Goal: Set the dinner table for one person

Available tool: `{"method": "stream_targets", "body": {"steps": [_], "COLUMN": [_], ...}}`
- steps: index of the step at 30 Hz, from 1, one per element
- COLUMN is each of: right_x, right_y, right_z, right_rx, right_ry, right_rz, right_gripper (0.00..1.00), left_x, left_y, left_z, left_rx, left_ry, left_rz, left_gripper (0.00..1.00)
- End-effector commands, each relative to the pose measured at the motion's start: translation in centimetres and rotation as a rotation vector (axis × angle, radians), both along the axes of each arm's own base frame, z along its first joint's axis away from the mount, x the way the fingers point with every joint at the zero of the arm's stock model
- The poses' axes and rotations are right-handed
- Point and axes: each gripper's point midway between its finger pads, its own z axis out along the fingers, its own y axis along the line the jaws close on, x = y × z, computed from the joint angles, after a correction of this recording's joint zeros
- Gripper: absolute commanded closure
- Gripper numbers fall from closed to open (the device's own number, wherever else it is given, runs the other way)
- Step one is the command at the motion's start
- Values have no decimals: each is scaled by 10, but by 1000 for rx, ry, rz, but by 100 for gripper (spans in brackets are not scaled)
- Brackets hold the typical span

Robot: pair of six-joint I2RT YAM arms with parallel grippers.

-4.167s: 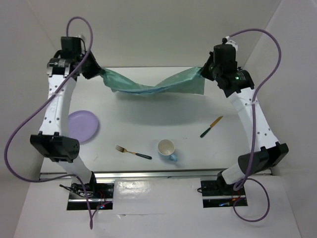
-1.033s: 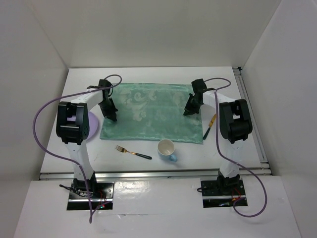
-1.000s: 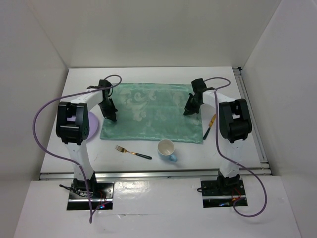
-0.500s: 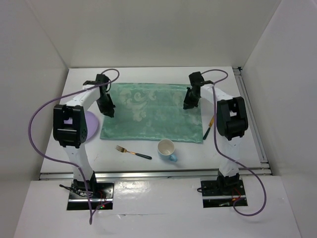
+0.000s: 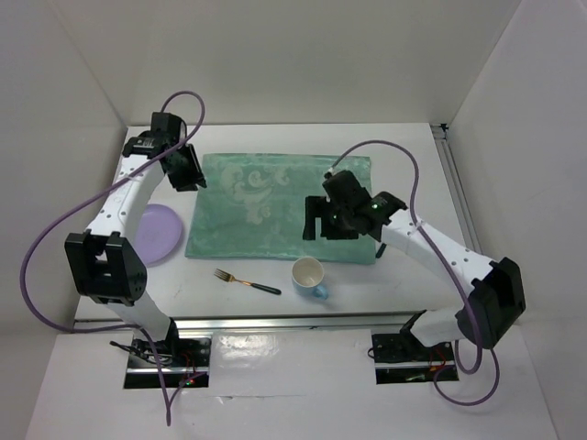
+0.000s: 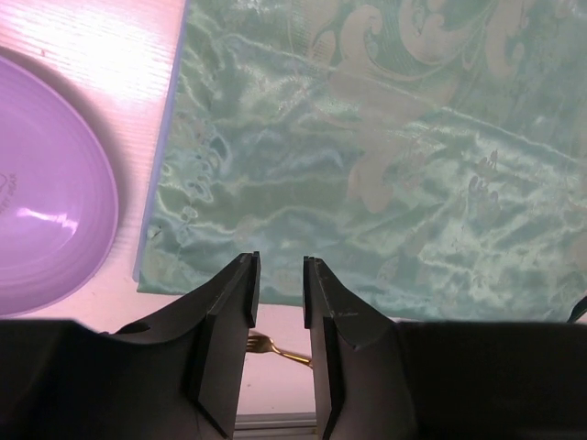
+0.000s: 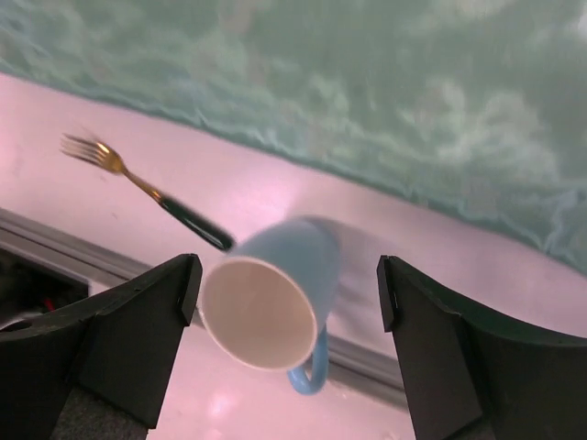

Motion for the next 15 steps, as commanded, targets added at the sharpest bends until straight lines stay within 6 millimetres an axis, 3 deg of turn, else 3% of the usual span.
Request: {"method": "stream_targets", "body": {"steps": [1,2,7,10,12,13,15], "right_x": [-39,-54,-84,-88,-86,-87,-77], "right_y": [-21,-18,-17,-10,-8,-8,0], "right_z": [-34,-39,-60,-69,-79,-81,-79], "right_rx": [-113,-121,-136,-127,-136,-143,-129], "right_ry": [121,139,224,227,236,244,223], "right_rz": [-21,17,44,71,71,70,58], "right_gripper": [10,10,16,18,28,28,43], "left_x": [-6,-7,-12,-14,-12,-12,-12], "left_y": [-8,-8,-8,-7,-9,-9,-9], "left_z": [4,7,2,2,4,4,4], "left_rx": [-22,-22,-22,-22,-31,-31,-31], "left_ry": [9,0,13,13,5,5,5], "left_rz": [-46,-46,-46,-46,-52,-52,-52], "left_gripper": [57,57,57,57,57,57,57]}}
